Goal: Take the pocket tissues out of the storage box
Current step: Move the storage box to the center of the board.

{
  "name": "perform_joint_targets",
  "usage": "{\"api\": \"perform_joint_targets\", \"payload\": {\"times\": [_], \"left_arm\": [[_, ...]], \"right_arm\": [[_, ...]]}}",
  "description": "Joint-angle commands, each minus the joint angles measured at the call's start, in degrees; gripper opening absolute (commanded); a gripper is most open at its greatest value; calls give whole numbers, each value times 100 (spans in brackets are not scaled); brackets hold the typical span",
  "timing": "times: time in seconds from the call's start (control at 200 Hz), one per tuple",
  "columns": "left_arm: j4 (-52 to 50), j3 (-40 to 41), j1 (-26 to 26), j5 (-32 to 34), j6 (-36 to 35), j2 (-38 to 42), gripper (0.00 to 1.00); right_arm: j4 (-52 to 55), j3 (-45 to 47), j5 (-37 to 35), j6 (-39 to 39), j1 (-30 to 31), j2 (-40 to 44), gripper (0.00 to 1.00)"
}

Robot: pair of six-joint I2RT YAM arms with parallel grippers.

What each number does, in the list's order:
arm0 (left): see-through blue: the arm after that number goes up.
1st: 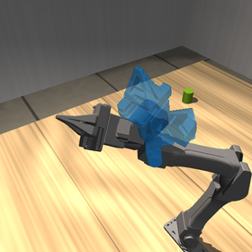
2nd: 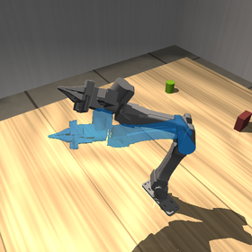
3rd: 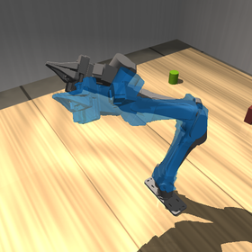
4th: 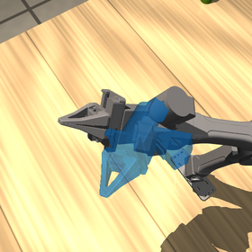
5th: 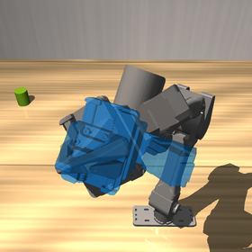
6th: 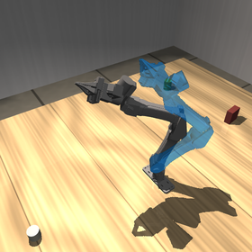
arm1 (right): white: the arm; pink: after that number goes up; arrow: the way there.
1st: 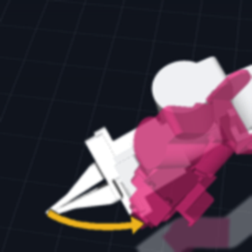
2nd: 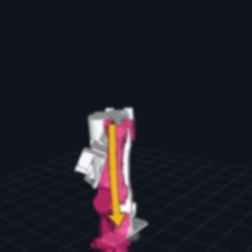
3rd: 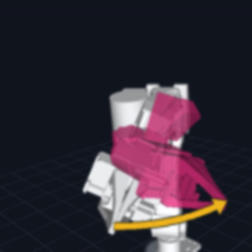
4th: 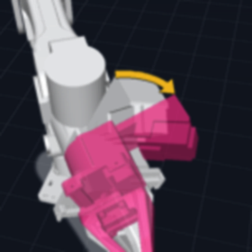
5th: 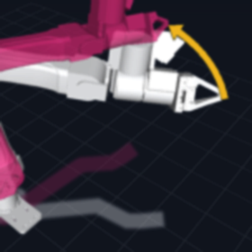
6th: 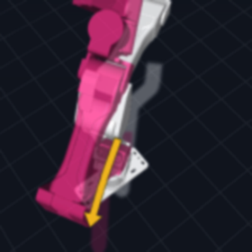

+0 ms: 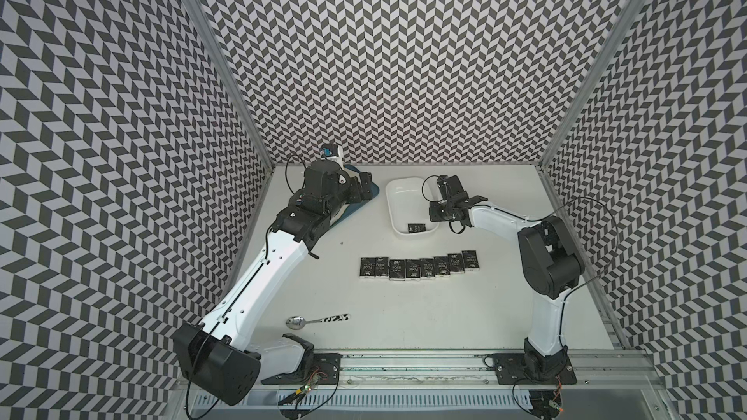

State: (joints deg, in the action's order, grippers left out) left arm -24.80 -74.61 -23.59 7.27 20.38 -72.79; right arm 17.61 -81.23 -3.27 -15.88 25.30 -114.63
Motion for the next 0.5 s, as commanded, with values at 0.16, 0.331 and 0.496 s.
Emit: {"api": "perform_joint_targets", "payload": {"times": [0.16, 0.331, 0.496], "left_arm": [[-103, -354, -22, 91, -118, -112, 99], [-176, -440, -22, 182, -178, -130, 99], [-174, -458, -22, 161, -182, -144, 99]], "right_arm": [[-27, -1031, -527, 1458, -95, -767, 6], [32, -1373, -942, 1655, -163, -768, 28], [36, -1346, -689, 1348, -344, -100, 46]]}}
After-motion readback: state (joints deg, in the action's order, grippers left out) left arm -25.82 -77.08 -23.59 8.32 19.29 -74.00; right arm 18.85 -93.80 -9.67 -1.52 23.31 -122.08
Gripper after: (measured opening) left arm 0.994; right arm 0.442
